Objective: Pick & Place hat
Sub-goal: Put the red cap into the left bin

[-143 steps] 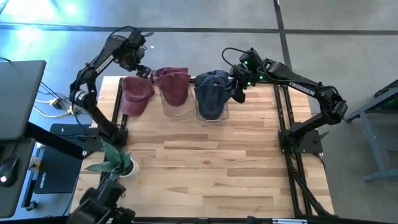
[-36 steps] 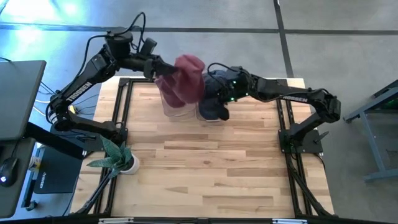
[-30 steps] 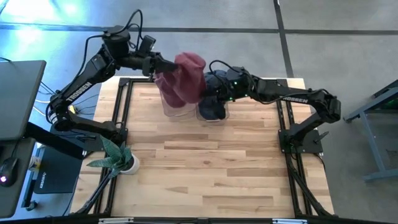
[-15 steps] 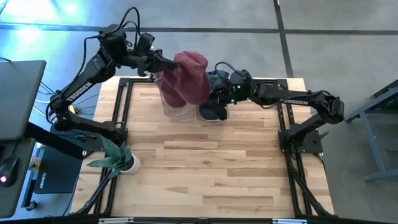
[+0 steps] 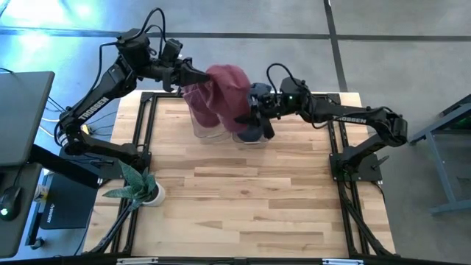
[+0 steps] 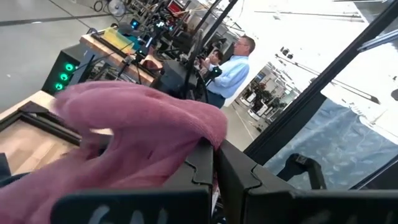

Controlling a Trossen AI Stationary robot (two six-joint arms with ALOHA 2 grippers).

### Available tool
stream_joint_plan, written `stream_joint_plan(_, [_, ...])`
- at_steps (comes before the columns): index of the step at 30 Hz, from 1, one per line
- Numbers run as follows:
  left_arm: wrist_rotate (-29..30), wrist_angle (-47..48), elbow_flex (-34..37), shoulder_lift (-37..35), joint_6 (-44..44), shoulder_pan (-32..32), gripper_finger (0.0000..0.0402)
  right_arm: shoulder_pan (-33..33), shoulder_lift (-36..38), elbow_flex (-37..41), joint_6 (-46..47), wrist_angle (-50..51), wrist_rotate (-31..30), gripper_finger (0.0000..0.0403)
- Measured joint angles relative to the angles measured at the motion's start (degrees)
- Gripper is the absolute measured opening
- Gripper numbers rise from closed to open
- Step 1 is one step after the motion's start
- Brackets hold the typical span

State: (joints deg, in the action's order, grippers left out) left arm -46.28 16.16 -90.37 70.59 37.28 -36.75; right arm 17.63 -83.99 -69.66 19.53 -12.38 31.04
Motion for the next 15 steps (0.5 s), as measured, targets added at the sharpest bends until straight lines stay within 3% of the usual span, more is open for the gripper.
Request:
stream_joint_plan(2, [0.00,-0.03,0.00,0.00,-0.30,0.00,0.0001,-0.08,0.27,-0.59,-0.92,0.59,1.15,0.0020])
stream_joint_plan(7, [-2.23,-0.06,0.00,0.00,-4.76,0.00,0.0021,-0.31,1.04,-4.57,-2.16,6.57,2.50,0.0020])
stream_joint_plan(15, [-7.14,-6.23,-0.04,-0.01,-5.73,-3.96,0.0148,1.70,1.51,-10.38,-7.10,19.19,13.97,0.0010])
